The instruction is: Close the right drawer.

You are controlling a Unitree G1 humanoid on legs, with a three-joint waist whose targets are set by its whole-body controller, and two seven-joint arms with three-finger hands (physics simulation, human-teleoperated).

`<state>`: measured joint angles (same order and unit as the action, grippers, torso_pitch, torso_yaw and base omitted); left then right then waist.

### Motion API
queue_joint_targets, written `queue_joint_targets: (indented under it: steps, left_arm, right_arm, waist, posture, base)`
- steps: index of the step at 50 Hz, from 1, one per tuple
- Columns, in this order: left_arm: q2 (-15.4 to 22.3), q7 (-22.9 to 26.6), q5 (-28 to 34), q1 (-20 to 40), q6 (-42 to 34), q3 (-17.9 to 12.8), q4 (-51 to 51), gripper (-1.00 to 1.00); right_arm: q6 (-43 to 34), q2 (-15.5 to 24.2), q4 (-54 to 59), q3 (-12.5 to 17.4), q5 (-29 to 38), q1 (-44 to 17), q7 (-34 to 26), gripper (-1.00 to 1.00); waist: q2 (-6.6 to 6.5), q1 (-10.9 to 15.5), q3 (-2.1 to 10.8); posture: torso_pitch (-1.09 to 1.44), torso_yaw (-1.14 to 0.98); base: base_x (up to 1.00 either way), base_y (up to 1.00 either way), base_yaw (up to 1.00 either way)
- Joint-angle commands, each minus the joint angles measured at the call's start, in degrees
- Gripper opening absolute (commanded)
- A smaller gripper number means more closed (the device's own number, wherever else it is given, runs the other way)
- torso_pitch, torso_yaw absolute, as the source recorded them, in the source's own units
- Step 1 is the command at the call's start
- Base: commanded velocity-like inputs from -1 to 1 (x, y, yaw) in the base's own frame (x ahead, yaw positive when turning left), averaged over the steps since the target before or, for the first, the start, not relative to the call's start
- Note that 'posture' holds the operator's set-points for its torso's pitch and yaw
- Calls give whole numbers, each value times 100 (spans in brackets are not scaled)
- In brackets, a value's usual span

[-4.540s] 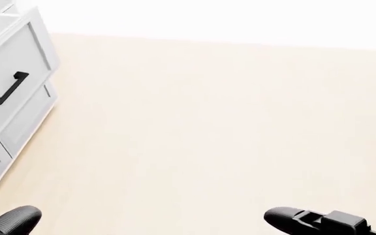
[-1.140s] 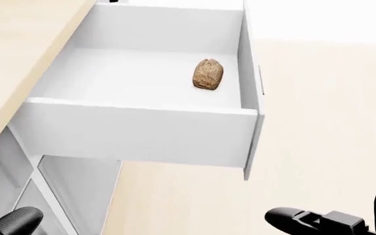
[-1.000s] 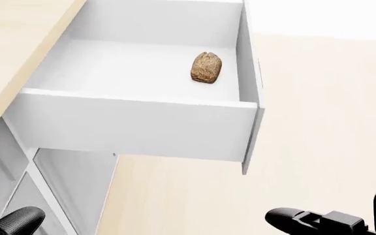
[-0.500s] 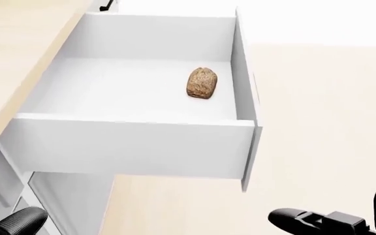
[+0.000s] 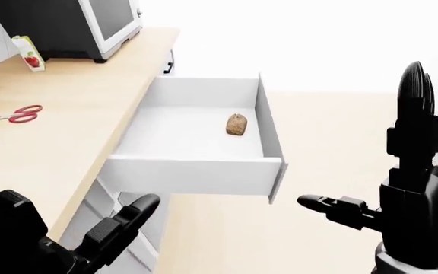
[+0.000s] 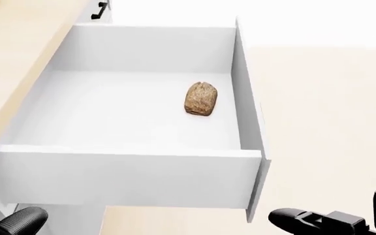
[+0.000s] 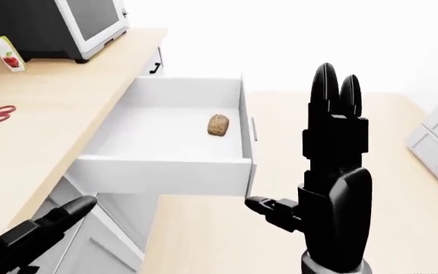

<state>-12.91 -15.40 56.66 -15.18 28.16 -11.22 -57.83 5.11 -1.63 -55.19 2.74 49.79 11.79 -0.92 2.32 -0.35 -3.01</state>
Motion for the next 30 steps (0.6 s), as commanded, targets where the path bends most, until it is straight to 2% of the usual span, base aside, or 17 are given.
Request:
queue_joint_targets:
  steps: [1,6,8,9,10,11,12,14,18,20,21,22,23,25,27,28,30]
  left_arm:
    - [-19,-56,-63,52,42,-10,-217,100]
    - [-26,-44,-59,49,47,-9,-217,100]
    - [-29,-50,-58,40,54,-4,-217,100]
    - [-27,-52,-56,33,53,3,-217,100]
    - [-30,-55,-56,33,61,-1,-217,100]
    - [-34,-51,-62,38,61,-8,-217,100]
    - [-29,-47,-59,36,50,1,-217,100]
    - [-28,-54,-52,31,54,10,-217,100]
    - [-15,-62,-41,32,34,26,-217,100]
    - [-14,-63,-42,34,32,24,-217,100]
    - [-11,-56,-46,36,26,26,-217,100]
    - [-1,-51,-44,32,11,37,-217,100]
    - [-6,-48,-61,33,20,30,-217,100]
    - [-8,-33,-73,43,16,25,-217,100]
    - [-4,-23,-81,54,-2,24,-217,100]
    - [-3,-22,-83,56,-3,23,-217,100]
    - [0,-20,-91,54,-7,21,-217,100]
  right_arm:
    - [126,-7,-255,-62,-11,-80,61,100]
    - [142,-6,-230,-62,-11,-65,71,100]
    - [150,-4,-232,-56,-25,-58,78,100]
    - [158,-3,-223,-54,-28,-53,84,100]
    - [162,-6,-230,-59,-32,-55,84,100]
    - [162,-6,-229,-60,-24,-56,81,100]
    - [166,-2,-204,-49,-32,-60,91,100]
    - [170,-4,-201,-53,-30,-59,91,100]
    - [168,-3,-198,-53,-21,-62,88,100]
    - [171,1,-202,-54,-24,-62,77,100]
    - [171,-1,-201,-58,-20,-61,74,100]
    - [166,-4,-207,-47,-19,-66,83,100]
    - [156,-4,-218,-46,-31,-67,68,100]
    - [161,-5,-214,-46,-28,-69,77,100]
    - [196,8,-209,-43,-40,-60,95,100]
    - [286,21,-249,-68,-86,-2,108,100]
    - [275,8,-232,-52,-127,-14,87,100]
  waist:
    - [8,13,32]
    - [-287,-15,-52]
    - [-553,-38,26]
    - [-785,-15,118]
    - [-535,71,37]
    - [-611,48,-14]
    - [-590,93,6]
    - [-519,106,46]
    - [-308,139,1]
    - [-128,158,23]
    - [12,157,66]
    - [232,131,153]
    - [35,47,108]
    - [86,36,36]
    - [18,8,44]
    - [-25,12,-12]
    - [-84,-38,75]
  posture:
    - [0,0]
    - [0,0]
    - [0,0]
    - [0,0]
    - [0,0]
    - [0,0]
    - [0,0]
    - [0,0]
    - [0,0]
    - [0,0]
    - [0,0]
    - [0,0]
    - [0,0]
    - [0,0]
    - [0,0]
    - [0,0]
    - [0,0]
  base:
    - [25,0,0]
    - [25,0,0]
    - [25,0,0]
    - [26,0,0]
    - [27,0,0]
    - [23,0,0]
    - [26,0,0]
    - [25,0,0]
    - [25,0,0]
    - [25,0,0]
    - [25,0,0]
    - [24,0,0]
    - [25,0,0]
    - [25,0,0]
    - [24,0,0]
    - [8,0,0]
    - [0,0,0]
